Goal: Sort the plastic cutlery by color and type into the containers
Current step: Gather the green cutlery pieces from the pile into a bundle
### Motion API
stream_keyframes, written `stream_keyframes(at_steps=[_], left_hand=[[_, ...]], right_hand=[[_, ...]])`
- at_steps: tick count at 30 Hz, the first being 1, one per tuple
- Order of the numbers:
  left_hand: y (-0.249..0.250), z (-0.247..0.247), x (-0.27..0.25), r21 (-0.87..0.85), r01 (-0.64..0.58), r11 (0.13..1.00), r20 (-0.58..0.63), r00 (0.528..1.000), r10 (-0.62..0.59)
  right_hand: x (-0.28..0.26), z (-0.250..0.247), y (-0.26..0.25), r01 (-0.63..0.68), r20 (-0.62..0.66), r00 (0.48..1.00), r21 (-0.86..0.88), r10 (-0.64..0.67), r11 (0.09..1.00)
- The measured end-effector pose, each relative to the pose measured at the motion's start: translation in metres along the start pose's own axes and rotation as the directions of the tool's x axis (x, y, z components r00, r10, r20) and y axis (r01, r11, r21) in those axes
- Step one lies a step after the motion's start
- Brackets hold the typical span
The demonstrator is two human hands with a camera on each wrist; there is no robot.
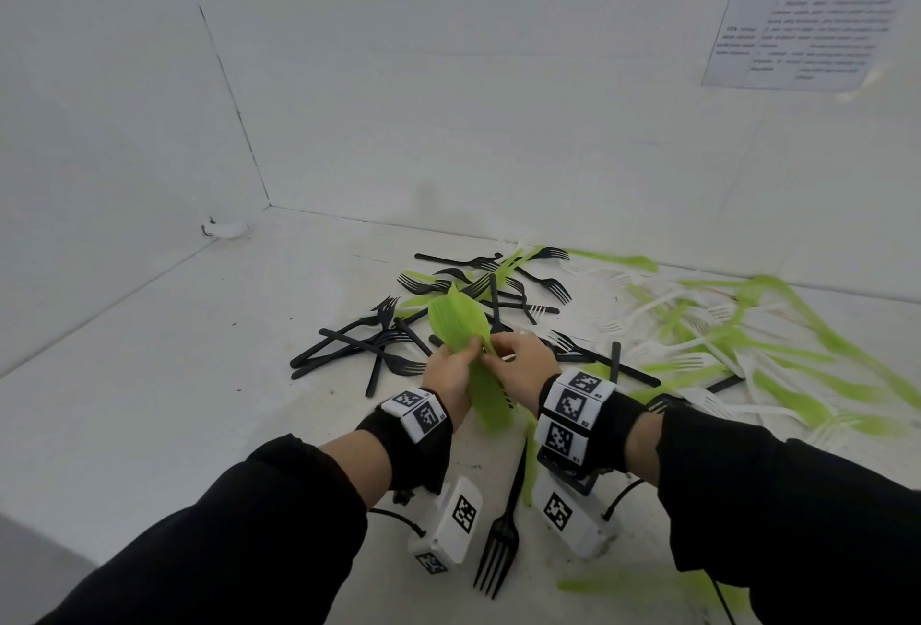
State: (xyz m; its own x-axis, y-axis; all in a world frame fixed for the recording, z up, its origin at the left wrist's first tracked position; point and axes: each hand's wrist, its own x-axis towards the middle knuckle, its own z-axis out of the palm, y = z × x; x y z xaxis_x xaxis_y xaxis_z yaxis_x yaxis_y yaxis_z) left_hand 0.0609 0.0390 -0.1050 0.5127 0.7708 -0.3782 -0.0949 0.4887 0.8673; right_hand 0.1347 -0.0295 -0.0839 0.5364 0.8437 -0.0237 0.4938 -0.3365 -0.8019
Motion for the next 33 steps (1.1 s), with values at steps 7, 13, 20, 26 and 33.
stream_keyframes(at_steps=[7,13,20,26,33], left_hand=[[0.000,-0.004,0.000,-0.063,-0.015,0.998,0.029,0.999,0.017],[-0.001,-0.007,-0.001,-0.061,-0.009,0.998,0.037,0.999,0.012],[0.000,-0.007,-0.002,-0.074,-0.026,0.997,-0.010,1.000,0.026],[-0.006,-0.008,0.001,-0.059,-0.032,0.998,-0.059,0.998,0.029],[-0.009,-0.009,0.003,-0.074,-0.014,0.997,-0.061,0.998,0.010]], right_hand=[[0.007,-0.001,0.005,-0.019,-0.075,0.997,0.072,0.025,0.997],[0.009,0.000,0.007,-0.020,-0.109,0.994,0.069,0.028,0.997],[0.012,0.004,0.008,-0.010,-0.145,0.989,0.101,0.025,0.995],[0.007,0.007,0.008,-0.001,-0.229,0.973,0.062,0.015,0.998],[0.003,0.010,0.010,0.027,-0.175,0.984,0.012,-0.024,1.000]])
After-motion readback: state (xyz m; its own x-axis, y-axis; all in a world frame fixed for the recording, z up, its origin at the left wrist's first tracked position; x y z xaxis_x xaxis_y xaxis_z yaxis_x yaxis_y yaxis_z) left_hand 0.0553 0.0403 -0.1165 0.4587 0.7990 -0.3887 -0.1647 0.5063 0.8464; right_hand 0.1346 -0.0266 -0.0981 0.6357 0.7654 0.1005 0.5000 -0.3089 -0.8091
